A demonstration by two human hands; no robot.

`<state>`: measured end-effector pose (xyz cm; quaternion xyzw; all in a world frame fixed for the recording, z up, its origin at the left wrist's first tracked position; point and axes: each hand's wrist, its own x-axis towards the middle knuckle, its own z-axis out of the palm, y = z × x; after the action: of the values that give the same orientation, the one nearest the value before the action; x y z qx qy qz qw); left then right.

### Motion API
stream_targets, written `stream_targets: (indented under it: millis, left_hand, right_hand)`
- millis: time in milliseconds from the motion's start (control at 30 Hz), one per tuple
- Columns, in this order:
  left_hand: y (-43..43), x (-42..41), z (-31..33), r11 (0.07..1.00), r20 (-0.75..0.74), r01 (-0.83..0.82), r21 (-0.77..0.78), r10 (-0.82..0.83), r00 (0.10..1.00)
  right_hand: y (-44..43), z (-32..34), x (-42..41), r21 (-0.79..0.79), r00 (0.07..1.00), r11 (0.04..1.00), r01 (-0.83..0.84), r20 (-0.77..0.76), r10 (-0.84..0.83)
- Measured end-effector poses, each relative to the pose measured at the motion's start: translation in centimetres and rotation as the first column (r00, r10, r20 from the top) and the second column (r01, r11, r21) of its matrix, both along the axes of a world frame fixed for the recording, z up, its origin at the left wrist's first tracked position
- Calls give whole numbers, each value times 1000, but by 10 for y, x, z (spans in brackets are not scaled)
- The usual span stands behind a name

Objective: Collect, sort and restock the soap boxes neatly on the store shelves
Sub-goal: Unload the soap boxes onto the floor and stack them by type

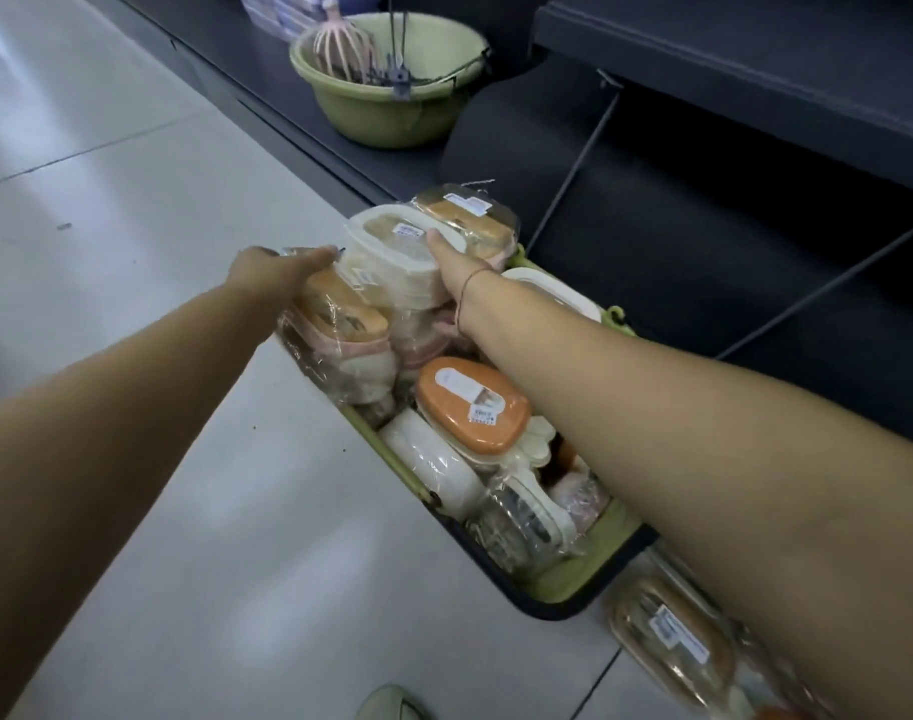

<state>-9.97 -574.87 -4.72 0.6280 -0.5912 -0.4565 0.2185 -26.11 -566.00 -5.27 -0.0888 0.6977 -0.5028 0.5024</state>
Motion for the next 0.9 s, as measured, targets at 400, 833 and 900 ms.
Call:
stream_targets:
  millis: [400, 833, 900]
  left_hand:
    - [43, 20, 39, 875, -149, 270, 403, -228, 962]
    - [311, -111, 87, 674, -251, 607, 421, -557, 792]
    - [354, -137, 79, 646, -243, 635, 424, -594, 767]
  right_hand:
    - [125, 26, -21, -205, 925, 939, 277, 323, -202]
    - [617, 34, -79, -252, 573, 516, 819, 395, -718]
    - [666, 16, -77, -215, 423, 365, 906, 401, -813]
